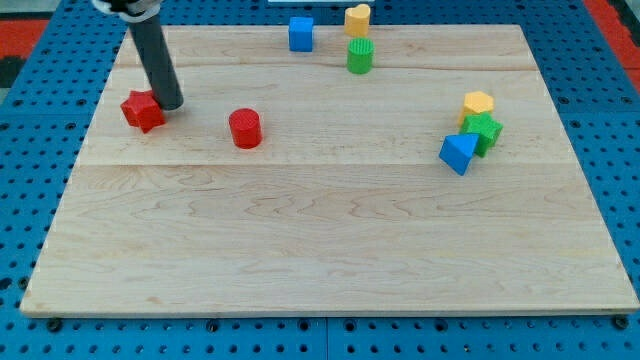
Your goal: Move the red star diagonal to the bottom left of red circle
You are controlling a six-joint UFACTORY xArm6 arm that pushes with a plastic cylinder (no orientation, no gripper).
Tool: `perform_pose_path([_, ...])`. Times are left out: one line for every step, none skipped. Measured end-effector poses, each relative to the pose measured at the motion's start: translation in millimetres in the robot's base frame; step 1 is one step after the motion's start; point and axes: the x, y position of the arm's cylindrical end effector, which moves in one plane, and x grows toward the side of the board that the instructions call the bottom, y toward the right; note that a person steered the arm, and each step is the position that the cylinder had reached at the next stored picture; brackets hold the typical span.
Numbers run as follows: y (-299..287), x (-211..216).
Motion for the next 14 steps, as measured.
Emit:
perform_pose_path([-9, 39])
perform_pose_path([11, 50])
perform_pose_path([28, -8])
perform_pose_path([-9, -30])
perform_pose_path([-26, 3])
perform_pose_path([-9, 68])
perform_pose_path([18, 93])
perform_pose_path([51, 75])
perform_pose_path([54, 36])
perform_pose_path([51, 40])
perform_pose_path([-5, 23])
perform_pose_path([-50, 43])
perform_pose_path([-39, 105])
perform_pose_path([-11, 108])
